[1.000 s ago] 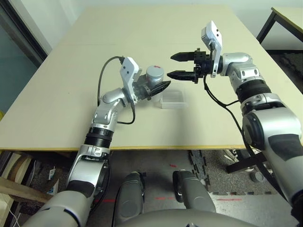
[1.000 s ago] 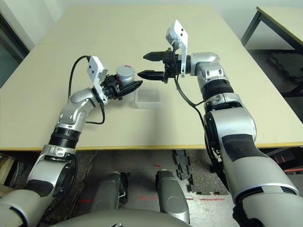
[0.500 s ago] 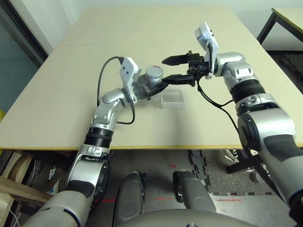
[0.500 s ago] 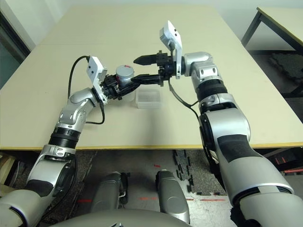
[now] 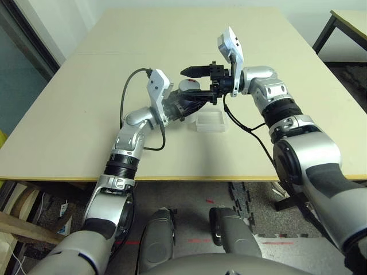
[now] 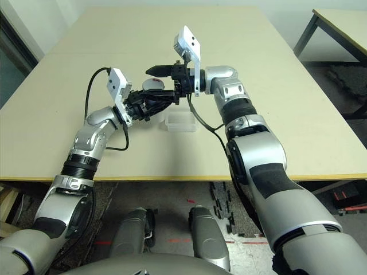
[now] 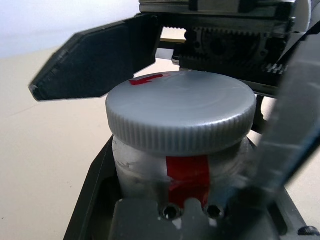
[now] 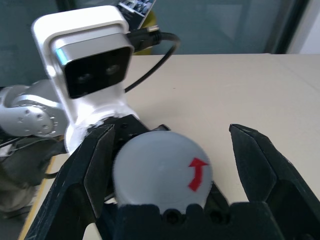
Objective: Pour the medicine from the bottle into the box.
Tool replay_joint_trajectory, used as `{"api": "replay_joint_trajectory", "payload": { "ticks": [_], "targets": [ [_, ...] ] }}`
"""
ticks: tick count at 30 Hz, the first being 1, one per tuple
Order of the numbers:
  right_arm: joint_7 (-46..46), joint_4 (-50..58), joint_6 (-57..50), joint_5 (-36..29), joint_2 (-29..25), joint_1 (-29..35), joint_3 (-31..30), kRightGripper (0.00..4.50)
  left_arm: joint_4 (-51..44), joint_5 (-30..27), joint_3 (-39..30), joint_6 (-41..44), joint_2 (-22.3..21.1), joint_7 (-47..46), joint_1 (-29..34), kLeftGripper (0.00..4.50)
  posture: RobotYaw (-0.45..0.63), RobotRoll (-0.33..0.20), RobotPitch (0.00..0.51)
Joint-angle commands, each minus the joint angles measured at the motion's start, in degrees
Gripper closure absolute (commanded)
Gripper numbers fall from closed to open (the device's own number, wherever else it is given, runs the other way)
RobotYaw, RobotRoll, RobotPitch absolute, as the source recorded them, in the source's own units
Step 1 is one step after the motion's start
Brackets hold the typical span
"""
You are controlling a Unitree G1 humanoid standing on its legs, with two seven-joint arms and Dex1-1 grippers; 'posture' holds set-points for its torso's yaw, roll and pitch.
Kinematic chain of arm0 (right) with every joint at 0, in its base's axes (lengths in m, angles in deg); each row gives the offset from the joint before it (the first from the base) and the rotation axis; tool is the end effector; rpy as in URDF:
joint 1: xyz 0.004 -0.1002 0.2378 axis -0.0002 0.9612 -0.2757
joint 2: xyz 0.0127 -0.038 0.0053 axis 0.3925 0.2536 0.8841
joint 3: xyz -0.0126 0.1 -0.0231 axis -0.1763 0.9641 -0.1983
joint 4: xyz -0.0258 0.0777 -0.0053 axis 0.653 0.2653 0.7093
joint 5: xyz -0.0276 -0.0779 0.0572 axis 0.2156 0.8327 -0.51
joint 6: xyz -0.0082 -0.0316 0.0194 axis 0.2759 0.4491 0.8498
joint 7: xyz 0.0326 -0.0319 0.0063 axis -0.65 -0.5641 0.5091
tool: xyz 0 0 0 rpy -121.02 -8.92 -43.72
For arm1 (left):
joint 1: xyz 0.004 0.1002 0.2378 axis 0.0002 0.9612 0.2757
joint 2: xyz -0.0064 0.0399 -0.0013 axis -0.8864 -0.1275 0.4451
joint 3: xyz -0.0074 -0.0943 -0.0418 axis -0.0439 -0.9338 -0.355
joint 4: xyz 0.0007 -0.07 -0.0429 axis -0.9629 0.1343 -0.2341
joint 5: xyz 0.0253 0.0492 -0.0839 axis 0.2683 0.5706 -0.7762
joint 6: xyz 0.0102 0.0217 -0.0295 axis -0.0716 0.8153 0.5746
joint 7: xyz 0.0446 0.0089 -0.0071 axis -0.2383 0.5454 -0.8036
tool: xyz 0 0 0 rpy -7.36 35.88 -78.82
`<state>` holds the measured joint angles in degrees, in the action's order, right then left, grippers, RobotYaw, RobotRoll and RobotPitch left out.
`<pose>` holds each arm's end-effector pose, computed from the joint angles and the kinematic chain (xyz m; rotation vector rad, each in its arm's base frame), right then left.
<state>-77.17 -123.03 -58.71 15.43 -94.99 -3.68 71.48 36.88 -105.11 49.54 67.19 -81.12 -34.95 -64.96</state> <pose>0.3780 -0.1180 0.2066 -0.1478 -0.0722 1.4506 0.3168 0.1505 0.1373 0.0113 -0.1507 -1.0198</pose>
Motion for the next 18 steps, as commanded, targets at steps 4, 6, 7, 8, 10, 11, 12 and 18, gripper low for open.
{"api": "replay_joint_trajectory", "payload": {
  "ticks": [4, 6, 7, 8, 10, 11, 12, 18],
  "targets": [
    [2.49, -2.49, 1.90, 1.20, -0.55, -1.18, 0.63, 0.00, -1.48, 0.11, 0.62, 0.56, -0.20, 0.57, 0.30, 1.84, -0.09, 0.000, 0.086],
    [2.79, -3.08, 2.11, 1.58, -1.41, -1.07, 0.54, 0.00, -1.55, 0.07, 0.59, 0.66, -0.21, 0.57, 0.30, 1.84, -0.10, 0.000, 0.087],
    [2.87, -3.32, 2.16, 1.69, -1.81, -1.03, 0.56, 0.00, -1.58, 0.06, 0.59, 0.70, -0.19, 0.56, 0.30, 1.84, -0.10, 0.000, 0.087],
    [2.88, -3.49, 2.13, 1.75, -2.19, -1.01, 0.60, 0.00, -1.59, 0.05, 0.60, 0.73, -0.19, 0.55, 0.29, 1.84, -0.10, 0.000, 0.087],
    [2.63, -3.71, 2.10, 1.80, -3.04, -0.92, 0.70, 0.00, -1.61, 0.03, 0.63, 0.77, -0.19, 0.50, 0.30, 1.84, -0.10, 0.000, 0.087],
    [2.47, -3.77, 2.01, 1.81, -3.50, -0.87, 0.79, 0.00, -1.60, 0.02, 0.65, 0.79, -0.18, 0.48, 0.29, 1.84, -0.10, 0.000, 0.088],
    [2.30, -3.81, 1.97, 1.83, -3.95, -0.81, 0.86, 0.00, -1.61, 0.01, 0.66, 0.82, -0.17, 0.44, 0.29, 1.84, -0.10, 0.000, 0.088],
    [1.58, -4.01, 1.54, 1.71, -6.35, -0.56, 1.42, 0.00, -1.21, -0.06, 0.71, 0.63, -0.09, 0.34, 0.25, 1.84, -0.11, 0.000, 0.089]
  ]
}}
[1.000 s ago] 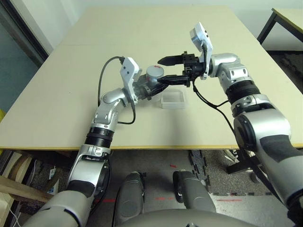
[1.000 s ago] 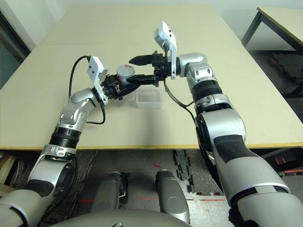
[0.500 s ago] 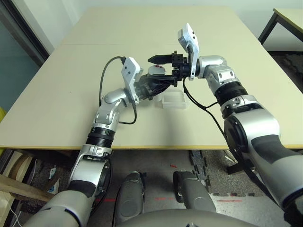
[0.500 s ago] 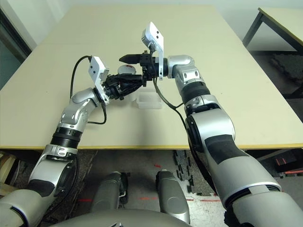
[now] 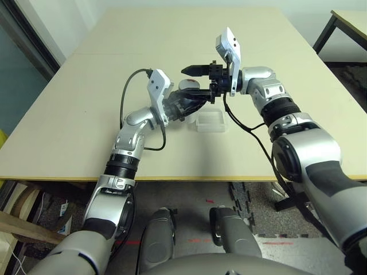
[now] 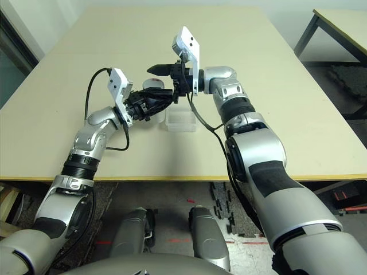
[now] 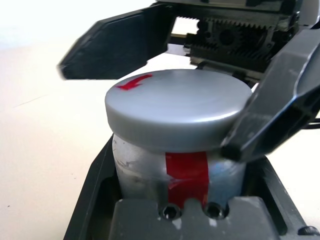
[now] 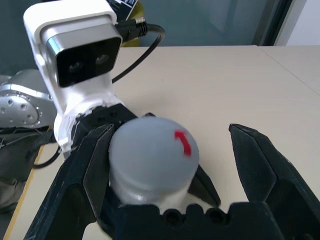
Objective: Pour the medicine from the bottle into the box.
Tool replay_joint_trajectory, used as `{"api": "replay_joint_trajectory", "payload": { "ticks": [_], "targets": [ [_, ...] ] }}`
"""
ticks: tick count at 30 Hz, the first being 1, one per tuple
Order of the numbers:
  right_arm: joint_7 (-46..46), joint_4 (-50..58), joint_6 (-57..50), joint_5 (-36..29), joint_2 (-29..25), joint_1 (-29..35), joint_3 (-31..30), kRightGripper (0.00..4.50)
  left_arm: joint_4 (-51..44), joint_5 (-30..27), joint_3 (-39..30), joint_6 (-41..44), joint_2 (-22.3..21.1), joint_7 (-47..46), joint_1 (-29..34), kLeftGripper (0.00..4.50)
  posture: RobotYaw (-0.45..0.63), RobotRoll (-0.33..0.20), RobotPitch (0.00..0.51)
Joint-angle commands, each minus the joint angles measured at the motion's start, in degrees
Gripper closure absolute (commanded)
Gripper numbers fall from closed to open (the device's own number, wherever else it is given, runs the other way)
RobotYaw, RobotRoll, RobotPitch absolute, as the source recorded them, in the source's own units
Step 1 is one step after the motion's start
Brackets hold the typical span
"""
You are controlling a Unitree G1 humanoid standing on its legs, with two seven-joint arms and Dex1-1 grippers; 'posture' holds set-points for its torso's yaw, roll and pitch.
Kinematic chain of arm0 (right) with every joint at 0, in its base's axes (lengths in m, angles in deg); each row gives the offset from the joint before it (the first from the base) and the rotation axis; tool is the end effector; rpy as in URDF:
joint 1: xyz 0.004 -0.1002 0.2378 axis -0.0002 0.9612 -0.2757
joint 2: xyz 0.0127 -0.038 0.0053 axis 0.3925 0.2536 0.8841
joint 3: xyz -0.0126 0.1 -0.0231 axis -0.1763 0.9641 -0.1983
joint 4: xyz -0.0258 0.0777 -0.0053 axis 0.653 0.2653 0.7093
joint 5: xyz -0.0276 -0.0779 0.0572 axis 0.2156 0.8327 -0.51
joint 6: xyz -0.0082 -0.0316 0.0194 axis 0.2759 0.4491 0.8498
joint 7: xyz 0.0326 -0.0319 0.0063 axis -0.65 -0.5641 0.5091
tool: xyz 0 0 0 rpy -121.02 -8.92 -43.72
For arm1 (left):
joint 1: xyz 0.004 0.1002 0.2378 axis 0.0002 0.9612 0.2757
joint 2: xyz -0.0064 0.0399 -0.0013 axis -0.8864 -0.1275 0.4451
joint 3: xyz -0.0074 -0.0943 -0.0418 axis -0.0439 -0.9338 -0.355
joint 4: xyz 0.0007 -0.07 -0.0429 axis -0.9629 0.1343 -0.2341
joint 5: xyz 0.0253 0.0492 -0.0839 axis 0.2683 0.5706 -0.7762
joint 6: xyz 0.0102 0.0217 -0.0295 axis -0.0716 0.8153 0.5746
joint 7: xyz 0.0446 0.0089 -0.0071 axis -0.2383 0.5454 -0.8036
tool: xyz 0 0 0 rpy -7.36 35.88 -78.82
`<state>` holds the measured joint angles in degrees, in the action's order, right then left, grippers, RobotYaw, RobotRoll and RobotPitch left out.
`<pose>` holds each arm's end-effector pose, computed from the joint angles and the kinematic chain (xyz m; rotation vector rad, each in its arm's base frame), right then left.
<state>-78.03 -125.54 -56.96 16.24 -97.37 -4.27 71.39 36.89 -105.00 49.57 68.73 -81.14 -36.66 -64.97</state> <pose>0.3796 -0.1328 0.2076 -0.1808 -0.0543 1.4224 0.3169 0.1505 0.1361 0.0020 -0.1231 -0.9910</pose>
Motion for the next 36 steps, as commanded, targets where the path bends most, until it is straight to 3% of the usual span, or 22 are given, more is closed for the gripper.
{"api": "replay_joint_trajectory", "payload": {
  "ticks": [1, 24, 36],
  "targets": [
    [2.45, -1.54, -0.26, 0.85, -4.27, 0.06, 1.62, 0.00, -1.19, -0.19, 0.68, -0.94, -0.05, 2.03, 0.25, 1.84, -0.11, 0.000, 0.089],
    [1.34, -2.42, -1.00, 1.17, -8.43, 0.07, 2.47, 0.00, -1.60, 0.02, 0.46, -1.23, -0.14, 2.03, 1.45, 1.84, -0.10, 0.000, 0.085],
    [-10.29, 2.65, -4.84, -0.95, -7.55, 2.20, 2.11, 0.00, -0.26, 0.10, 0.27, -1.56, -0.23, 2.06, 0.63, 1.84, -0.11, 0.000, 0.091]
  ]
}}
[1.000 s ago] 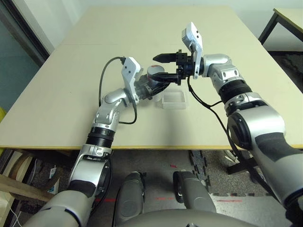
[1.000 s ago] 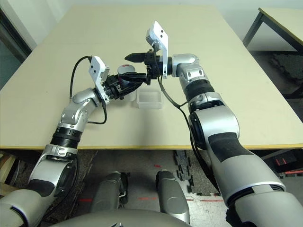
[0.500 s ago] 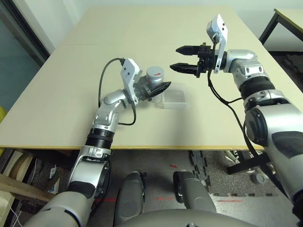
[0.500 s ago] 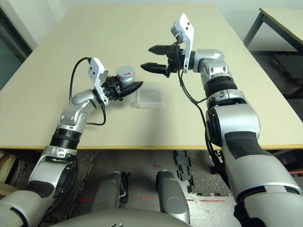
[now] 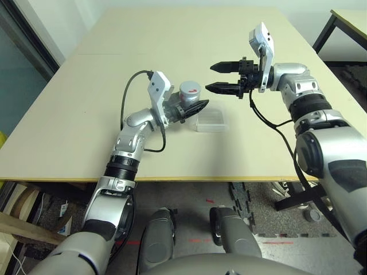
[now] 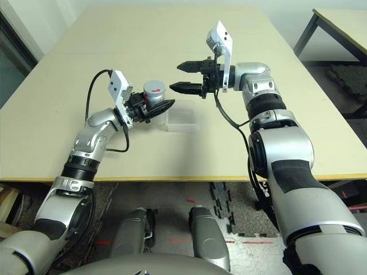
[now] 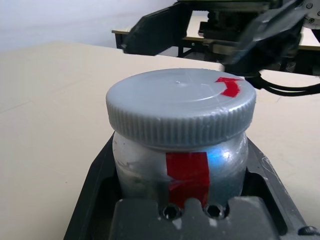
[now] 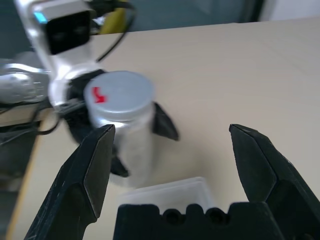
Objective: Pour the medicine from the bottle into the box.
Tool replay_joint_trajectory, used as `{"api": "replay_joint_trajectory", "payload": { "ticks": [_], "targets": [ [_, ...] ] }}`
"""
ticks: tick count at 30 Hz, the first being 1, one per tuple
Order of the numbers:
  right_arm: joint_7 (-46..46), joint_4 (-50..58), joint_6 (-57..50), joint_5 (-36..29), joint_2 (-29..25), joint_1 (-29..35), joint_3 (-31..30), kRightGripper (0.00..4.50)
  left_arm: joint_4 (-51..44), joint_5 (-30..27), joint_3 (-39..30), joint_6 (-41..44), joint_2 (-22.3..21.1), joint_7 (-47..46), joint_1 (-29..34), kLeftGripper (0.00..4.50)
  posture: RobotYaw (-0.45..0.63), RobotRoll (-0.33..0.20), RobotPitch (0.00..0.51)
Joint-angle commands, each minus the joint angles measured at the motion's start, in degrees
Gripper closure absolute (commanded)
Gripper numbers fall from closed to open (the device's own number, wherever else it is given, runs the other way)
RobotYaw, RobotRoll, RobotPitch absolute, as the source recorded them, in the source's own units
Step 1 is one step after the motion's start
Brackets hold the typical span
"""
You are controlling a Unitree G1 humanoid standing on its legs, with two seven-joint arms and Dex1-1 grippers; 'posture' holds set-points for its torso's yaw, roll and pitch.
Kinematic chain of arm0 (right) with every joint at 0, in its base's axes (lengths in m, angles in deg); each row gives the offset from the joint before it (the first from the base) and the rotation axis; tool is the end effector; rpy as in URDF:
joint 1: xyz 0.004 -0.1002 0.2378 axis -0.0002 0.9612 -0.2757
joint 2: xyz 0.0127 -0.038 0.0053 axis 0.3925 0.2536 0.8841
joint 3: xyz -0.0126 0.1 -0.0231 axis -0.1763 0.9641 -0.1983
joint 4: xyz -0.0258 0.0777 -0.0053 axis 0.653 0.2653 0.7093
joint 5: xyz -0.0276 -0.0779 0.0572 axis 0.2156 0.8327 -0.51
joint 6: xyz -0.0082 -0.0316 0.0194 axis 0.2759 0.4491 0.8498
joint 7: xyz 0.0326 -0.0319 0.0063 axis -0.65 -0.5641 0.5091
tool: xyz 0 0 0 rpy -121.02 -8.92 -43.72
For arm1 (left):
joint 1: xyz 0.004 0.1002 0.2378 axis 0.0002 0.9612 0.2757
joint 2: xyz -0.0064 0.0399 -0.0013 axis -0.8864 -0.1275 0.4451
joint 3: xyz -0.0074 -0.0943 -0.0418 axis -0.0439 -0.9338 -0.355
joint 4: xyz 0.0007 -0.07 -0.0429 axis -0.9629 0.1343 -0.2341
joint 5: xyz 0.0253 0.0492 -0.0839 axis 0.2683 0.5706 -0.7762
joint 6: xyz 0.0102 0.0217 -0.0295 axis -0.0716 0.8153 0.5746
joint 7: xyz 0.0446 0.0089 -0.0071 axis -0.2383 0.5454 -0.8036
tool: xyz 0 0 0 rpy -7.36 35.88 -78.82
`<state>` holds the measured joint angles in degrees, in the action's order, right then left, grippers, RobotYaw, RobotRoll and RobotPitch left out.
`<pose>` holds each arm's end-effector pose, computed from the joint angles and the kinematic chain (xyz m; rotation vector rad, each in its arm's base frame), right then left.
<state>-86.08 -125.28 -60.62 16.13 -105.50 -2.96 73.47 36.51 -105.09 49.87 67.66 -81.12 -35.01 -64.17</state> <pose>0.3773 -0.1864 0.2124 -0.1643 0.0128 1.4147 0.3150 0.1504 0.1337 0.0071 -0.1338 -1.0216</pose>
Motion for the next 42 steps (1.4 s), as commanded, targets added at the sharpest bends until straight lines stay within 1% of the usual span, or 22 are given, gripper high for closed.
{"api": "replay_joint_trajectory", "payload": {
  "ticks": [1, 9, 15, 21, 24, 26, 28, 36, 42],
  "targets": [
    [-2.50, 2.92, -1.49, -0.98, 0.75, 1.08, 0.02, 0.00, 0.12, 0.19, -0.02, -0.49, -0.25, 0.45, -0.16, 1.84, -0.11, 0.000, 0.091],
    [-1.67, 6.26, -2.58, -1.32, 4.14, 2.01, -0.59, 0.00, 0.39, 0.25, 0.23, -0.53, -0.07, 0.64, -0.37, 1.84, -0.11, 0.000, 0.092],
    [-0.10, 5.85, -2.09, -0.93, 6.29, 1.76, -0.80, 0.00, 0.21, 0.24, 0.28, -0.47, -0.05, 0.58, -0.28, 1.84, -0.10, 0.000, 0.093],
    [1.77, 4.73, -0.88, -0.47, 7.21, 1.39, -1.05, 0.00, -0.22, 0.20, 0.14, -0.29, -0.27, 0.42, -0.06, 1.84, -0.10, 0.000, 0.096],
    [2.94, 4.17, -0.44, -0.22, 7.34, 1.21, -0.98, 0.61, -0.40, 0.19, 0.13, -0.21, -0.28, 0.32, 0.08, 1.84, -0.10, 0.000, 0.096],
    [3.17, 4.08, -0.37, -0.24, 7.36, 1.20, -0.96, 1.36, -0.44, 0.19, 0.13, -0.22, -0.27, 0.29, 0.13, 1.84, -0.10, 0.000, 0.097],
    [3.05, 4.21, -0.53, -0.43, 7.36, 1.26, -0.86, 1.93, -0.50, 0.14, 0.15, -0.15, -0.29, 0.25, 0.17, 1.84, -0.10, 0.000, 0.098],
    [3.22, 4.99, -5.46, -4.18, 7.12, 0.82, 2.03, 1.93, 1.27, -0.04, -0.86, -0.12, -0.42, -0.50, -0.26, 1.84, -0.10, 0.000, 0.111],
    [8.50, 5.47, -9.28, -7.42, 6.42, 0.33, 6.02, 1.93, 4.45, -0.10, -3.33, -0.32, -0.72, -2.42, -2.14, 1.84, -0.09, 0.000, 0.127]
  ]
}}
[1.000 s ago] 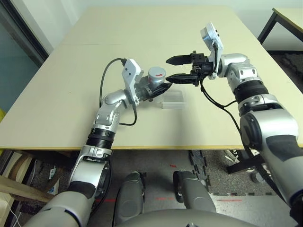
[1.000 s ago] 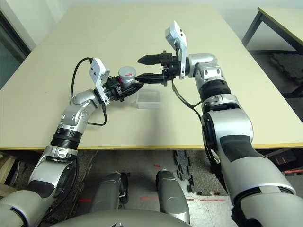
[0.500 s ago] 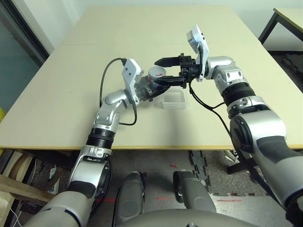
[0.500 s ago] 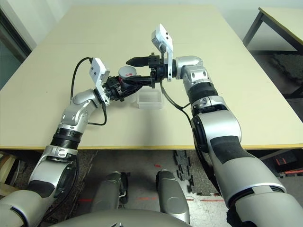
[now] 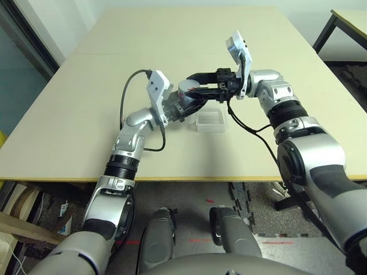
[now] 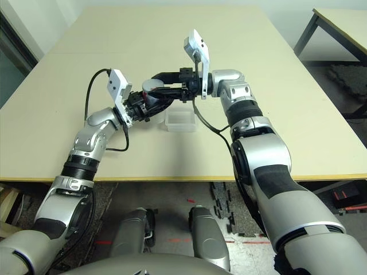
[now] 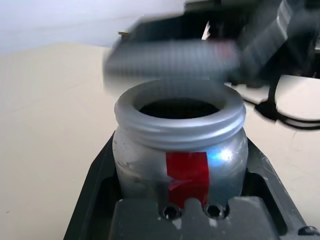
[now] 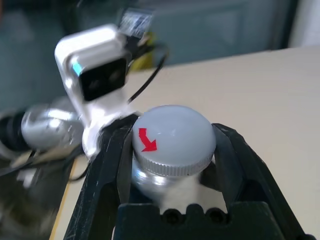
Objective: Pour the medicine from the bottle into the box.
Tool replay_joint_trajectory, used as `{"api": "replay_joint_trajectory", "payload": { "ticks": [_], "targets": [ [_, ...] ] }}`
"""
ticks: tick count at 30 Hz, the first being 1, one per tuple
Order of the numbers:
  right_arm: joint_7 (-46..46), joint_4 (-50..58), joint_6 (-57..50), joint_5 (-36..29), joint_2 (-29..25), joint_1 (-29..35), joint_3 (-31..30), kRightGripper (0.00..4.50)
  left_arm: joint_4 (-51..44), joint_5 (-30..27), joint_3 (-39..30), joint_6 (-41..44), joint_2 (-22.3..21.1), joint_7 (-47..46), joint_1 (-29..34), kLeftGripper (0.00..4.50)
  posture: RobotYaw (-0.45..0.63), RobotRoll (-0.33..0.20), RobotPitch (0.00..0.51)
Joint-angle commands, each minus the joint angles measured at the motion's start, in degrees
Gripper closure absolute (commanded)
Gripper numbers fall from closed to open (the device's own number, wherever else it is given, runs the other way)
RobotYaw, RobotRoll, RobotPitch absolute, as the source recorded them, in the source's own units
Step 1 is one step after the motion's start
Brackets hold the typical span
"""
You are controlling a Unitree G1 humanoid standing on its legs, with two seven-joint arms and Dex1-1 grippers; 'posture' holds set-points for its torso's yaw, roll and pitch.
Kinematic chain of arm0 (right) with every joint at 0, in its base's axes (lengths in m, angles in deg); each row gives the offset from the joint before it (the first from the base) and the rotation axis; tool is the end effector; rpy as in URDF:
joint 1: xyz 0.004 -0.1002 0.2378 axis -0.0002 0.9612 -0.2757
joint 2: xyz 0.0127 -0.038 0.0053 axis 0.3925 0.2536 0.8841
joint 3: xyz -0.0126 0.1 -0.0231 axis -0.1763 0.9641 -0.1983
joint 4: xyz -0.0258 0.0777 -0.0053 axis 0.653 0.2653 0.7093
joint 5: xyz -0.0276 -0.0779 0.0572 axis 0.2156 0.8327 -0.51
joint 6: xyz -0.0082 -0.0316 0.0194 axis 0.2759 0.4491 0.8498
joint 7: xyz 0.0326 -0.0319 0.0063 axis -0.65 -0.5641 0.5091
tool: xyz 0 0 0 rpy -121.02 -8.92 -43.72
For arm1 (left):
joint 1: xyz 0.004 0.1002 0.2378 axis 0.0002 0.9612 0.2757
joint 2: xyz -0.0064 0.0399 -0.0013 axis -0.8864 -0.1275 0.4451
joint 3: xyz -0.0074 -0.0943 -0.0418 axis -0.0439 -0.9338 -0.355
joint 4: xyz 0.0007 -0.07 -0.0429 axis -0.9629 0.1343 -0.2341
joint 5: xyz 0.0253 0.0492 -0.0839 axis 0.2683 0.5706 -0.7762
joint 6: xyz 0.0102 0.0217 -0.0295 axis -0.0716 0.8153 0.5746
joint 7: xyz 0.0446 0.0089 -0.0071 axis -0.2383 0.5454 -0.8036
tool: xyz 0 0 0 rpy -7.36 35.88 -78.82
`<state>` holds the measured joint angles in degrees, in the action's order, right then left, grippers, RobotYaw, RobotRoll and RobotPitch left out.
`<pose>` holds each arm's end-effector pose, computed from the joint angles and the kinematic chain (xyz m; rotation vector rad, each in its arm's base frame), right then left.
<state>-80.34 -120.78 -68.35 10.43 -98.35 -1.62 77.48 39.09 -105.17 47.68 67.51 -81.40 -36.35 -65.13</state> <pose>0.3778 -0.1491 0.2002 0.0831 -0.0527 1.4219 0.3188 0.1588 0.1329 -0.0174 -0.1257 -0.9578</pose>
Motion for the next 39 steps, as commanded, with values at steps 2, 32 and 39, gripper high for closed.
{"api": "replay_joint_trajectory", "payload": {
  "ticks": [2, 32, 39],
  "targets": [
    [5.72, 0.91, -2.21, -1.74, -1.71, -1.14, 3.05, 1.93, 3.08, 0.24, -1.75, -0.70, -0.60, -1.63, -1.76, 1.84, -0.09, 0.000, 0.132],
    [32.78, 12.32, -9.43, 8.32, -22.58, 13.93, 0.47, 1.93, 12.76, 2.40, -3.73, -5.46, -2.49, -4.87, -6.53, 1.84, -0.10, 0.000, 0.141],
    [33.95, 15.19, -10.76, 10.24, -22.19, 17.07, -1.90, 1.93, 12.83, 2.76, -4.21, -5.61, -2.70, -4.94, -6.46, 1.84, -0.09, 0.000, 0.143]
  ]
}}
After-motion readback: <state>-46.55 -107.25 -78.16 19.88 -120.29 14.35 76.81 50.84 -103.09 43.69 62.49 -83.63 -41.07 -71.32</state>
